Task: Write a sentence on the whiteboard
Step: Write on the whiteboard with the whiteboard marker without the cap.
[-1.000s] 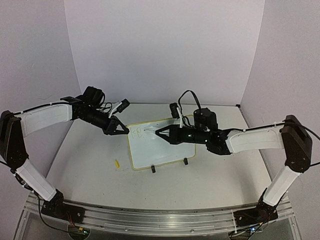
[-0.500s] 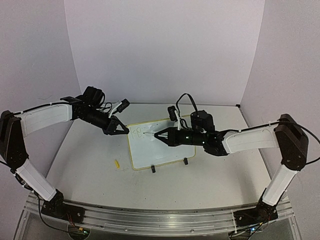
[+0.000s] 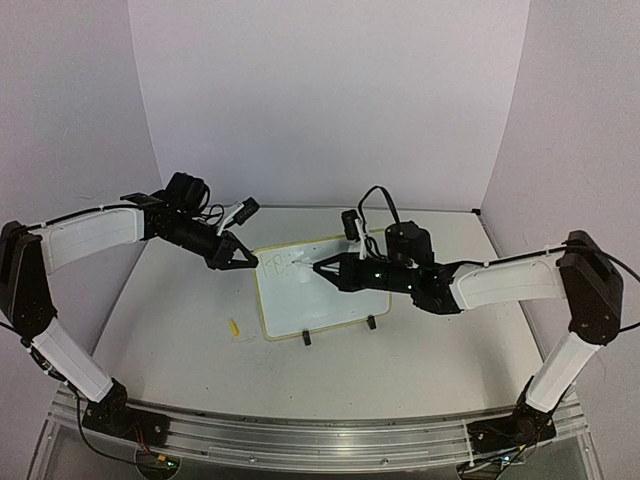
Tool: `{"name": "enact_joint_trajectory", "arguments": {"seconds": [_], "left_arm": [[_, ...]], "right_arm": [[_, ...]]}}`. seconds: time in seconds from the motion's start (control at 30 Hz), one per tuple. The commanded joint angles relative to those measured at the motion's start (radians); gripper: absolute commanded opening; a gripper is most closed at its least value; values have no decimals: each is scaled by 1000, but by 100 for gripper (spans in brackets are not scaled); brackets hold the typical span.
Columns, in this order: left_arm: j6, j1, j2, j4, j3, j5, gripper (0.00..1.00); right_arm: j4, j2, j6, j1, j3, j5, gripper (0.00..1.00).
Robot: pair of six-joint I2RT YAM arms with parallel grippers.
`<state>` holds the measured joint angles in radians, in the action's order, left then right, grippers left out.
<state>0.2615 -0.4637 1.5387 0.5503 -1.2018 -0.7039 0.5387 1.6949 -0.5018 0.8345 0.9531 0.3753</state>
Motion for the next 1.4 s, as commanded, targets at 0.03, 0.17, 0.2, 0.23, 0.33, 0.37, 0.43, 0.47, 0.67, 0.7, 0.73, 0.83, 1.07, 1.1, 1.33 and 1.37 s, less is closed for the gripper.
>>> {"name": "enact_joint_trajectory", "arguments": {"seconds": [0.03, 0.17, 0.2, 0.23, 0.33, 0.37, 0.43, 0.47, 0.67, 0.7, 0.73, 0.83, 1.07, 1.1, 1.33, 1.37], "left_arm": [[31, 3, -34, -3, 0, 52, 0], [29, 3, -33, -1, 0, 51, 0], [30, 3, -32, -3, 1, 50, 0], [30, 3, -32, -3, 1, 50, 0], [30, 4, -32, -2, 1, 51, 0], [30, 4, -32, -2, 1, 51, 0], [31, 4, -32, -2, 1, 52, 0], [30, 4, -31, -2, 1, 51, 0], [31, 3, -31, -2, -1, 50, 0], [30, 4, -31, -3, -1, 50, 0], [30, 4, -31, -2, -1, 50, 0], [30, 3, -30, -3, -1, 50, 0], [30, 3, -29, -3, -1, 50, 0], [31, 4, -28, -2, -1, 50, 0], [30, 4, -29, -1, -1, 51, 0], [31, 3, -28, -1, -1, 50, 0]], "right_arm": [[32, -39, 7, -11, 5, -76, 0], [33, -19, 14, -11, 37, -42, 0], [33, -9, 17, -11, 44, -31, 0], [33, 0, 17, -11, 52, -22, 0], [32, 23, 15, -12, 72, 3, 0], [32, 31, 13, -11, 75, 8, 0], [33, 40, 11, -11, 78, 15, 0], [33, 42, 10, -11, 78, 16, 0], [33, 49, 5, -11, 62, 18, 0], [34, 48, 3, -11, 57, 17, 0], [34, 48, 0, -11, 51, 16, 0], [33, 48, -7, -12, 32, 20, 0], [38, 59, -18, -11, 8, 29, 0], [38, 60, -18, -12, 7, 30, 0], [38, 51, -18, -11, 1, 23, 0], [37, 48, -18, -11, 0, 22, 0]]}}
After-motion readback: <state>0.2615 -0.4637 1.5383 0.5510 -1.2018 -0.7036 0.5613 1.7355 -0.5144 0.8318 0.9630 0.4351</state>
